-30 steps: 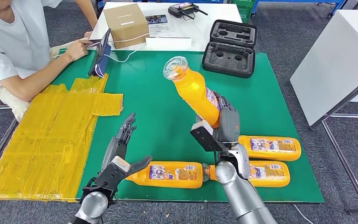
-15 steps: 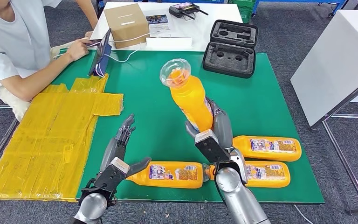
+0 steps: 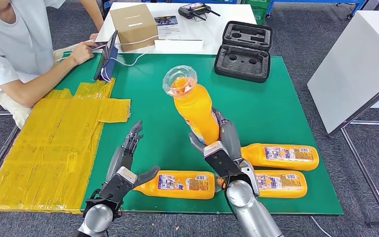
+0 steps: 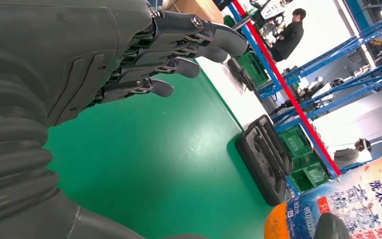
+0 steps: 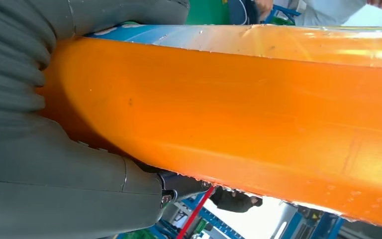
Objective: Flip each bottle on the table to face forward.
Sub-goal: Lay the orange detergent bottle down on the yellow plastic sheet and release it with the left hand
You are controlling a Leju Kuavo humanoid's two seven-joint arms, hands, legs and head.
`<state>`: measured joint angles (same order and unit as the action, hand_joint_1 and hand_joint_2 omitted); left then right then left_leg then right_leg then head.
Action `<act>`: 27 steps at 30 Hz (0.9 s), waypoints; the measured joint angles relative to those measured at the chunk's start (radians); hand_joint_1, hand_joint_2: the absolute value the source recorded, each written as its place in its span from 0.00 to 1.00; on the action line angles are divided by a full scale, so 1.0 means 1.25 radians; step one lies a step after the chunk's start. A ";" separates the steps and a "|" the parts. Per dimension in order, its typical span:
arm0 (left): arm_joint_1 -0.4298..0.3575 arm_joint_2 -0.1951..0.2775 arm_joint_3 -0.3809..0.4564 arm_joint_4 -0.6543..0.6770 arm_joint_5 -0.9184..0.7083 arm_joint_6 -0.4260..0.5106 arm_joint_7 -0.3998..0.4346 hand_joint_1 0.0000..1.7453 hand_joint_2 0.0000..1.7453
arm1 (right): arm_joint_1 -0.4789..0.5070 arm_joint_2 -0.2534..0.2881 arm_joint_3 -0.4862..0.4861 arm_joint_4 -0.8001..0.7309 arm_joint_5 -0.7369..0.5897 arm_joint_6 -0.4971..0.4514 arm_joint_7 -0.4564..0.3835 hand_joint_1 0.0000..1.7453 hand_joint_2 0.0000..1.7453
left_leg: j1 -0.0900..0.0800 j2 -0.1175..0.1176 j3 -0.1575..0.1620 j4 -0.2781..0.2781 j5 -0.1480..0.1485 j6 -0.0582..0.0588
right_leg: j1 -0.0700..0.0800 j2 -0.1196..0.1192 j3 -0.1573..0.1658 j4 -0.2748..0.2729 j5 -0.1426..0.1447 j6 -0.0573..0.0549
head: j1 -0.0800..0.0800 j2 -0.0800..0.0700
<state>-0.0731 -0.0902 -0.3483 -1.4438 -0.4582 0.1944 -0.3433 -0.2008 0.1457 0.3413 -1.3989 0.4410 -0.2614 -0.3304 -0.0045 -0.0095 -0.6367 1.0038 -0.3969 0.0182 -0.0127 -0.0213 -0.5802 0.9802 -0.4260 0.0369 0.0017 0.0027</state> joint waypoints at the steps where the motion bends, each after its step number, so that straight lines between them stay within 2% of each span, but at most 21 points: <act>1: 0.000 0.000 0.000 0.000 0.000 0.000 0.000 0.00 1.00 | 0.000 0.000 0.000 0.000 0.000 0.000 0.000 1.00 1.00 | 0.000 0.000 0.000 0.000 0.000 0.000 | 0.000 0.000 0.000 0.000 0.000 0.000 | 0.000 0.000; 12: 0.000 0.002 0.000 -0.001 0.000 0.000 0.000 0.00 1.00 | 0.002 0.000 0.000 0.000 0.000 0.000 0.000 1.00 1.00 | 0.000 0.000 0.000 0.000 0.000 0.000 | 0.000 0.000 0.000 0.000 0.000 0.000 | 0.000 0.000; 16: 0.000 0.003 0.000 -0.004 0.000 -0.001 -0.002 0.00 1.00 | 0.003 0.000 0.008 0.000 -0.032 0.050 -0.005 1.00 1.00 | 0.000 0.000 0.000 0.000 0.000 0.000 | 0.000 0.000 0.000 0.000 0.000 0.000 | 0.000 0.000; 19: -0.001 0.003 0.000 -0.005 0.007 -0.003 -0.008 0.00 1.00 | 0.005 0.000 0.033 0.001 -0.034 0.087 -0.012 1.00 1.00 | 0.000 0.000 0.000 0.000 0.000 0.000 | 0.000 0.000 0.000 0.000 0.000 0.000 | 0.000 0.000; 27: -0.007 0.007 0.000 -0.023 0.061 -0.034 -0.028 0.00 1.00 | 0.002 0.000 0.119 0.050 0.032 0.083 -0.009 1.00 1.00 | 0.000 0.000 0.000 0.000 0.000 0.000 | 0.000 0.000 0.000 0.000 0.000 0.000 | 0.000 0.000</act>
<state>-0.0823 -0.0818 -0.3483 -1.4725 -0.3814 0.1519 -0.3786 -0.1980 0.1457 0.4897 -1.3366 0.4815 -0.1575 -0.3412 -0.0043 -0.0094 -0.6369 1.0035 -0.3971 0.0180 -0.0126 -0.0213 -0.5805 0.9802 -0.4262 0.0367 0.0019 0.0027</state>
